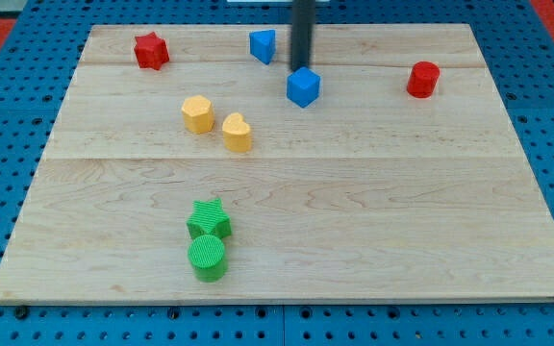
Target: Move the yellow hexagon top left to the green star
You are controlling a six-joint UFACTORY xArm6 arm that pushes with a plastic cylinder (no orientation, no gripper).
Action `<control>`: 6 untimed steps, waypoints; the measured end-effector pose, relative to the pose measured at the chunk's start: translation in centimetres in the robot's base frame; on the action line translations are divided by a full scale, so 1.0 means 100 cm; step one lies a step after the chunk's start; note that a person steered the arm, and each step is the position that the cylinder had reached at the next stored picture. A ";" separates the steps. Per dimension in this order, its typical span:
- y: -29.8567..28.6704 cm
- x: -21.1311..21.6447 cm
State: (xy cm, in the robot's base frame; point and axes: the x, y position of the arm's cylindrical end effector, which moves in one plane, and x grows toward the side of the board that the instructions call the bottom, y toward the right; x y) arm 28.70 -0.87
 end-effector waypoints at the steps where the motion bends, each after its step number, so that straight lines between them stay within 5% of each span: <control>1: -0.049 0.035; 3: -0.159 0.130; 6: -0.177 0.257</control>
